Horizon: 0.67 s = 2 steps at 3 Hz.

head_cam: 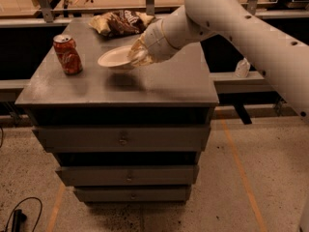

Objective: Move paper bowl near coke can

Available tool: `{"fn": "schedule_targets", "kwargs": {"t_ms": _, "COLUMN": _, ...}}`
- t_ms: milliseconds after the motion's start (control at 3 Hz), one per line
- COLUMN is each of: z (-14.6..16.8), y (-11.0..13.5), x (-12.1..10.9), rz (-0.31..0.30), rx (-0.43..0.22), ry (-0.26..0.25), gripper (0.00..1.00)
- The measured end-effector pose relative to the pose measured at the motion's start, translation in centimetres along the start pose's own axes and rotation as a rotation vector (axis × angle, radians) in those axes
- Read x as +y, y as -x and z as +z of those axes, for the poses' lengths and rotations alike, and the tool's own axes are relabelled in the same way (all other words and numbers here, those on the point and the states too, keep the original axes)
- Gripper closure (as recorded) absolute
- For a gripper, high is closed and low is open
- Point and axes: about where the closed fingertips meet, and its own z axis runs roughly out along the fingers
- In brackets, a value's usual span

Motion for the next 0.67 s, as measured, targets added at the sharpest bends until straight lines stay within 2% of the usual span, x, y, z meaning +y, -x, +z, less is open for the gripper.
{"fn": "schedule_targets", "kwargs": {"t_ms": 333, "z": 2.2, "y": 1.4, "x": -1.2, "rz": -0.033, "rx": -0.087, "ry": 0.004, "gripper": 0.62}}
{"fn": "schedule_targets", "kwargs": {"t_ms": 667, "z": 4.4, "y": 2.5, "x": -2.1, "rz": -0.069, "rx": -0.146, "ry": 0.010, "gripper": 0.39}}
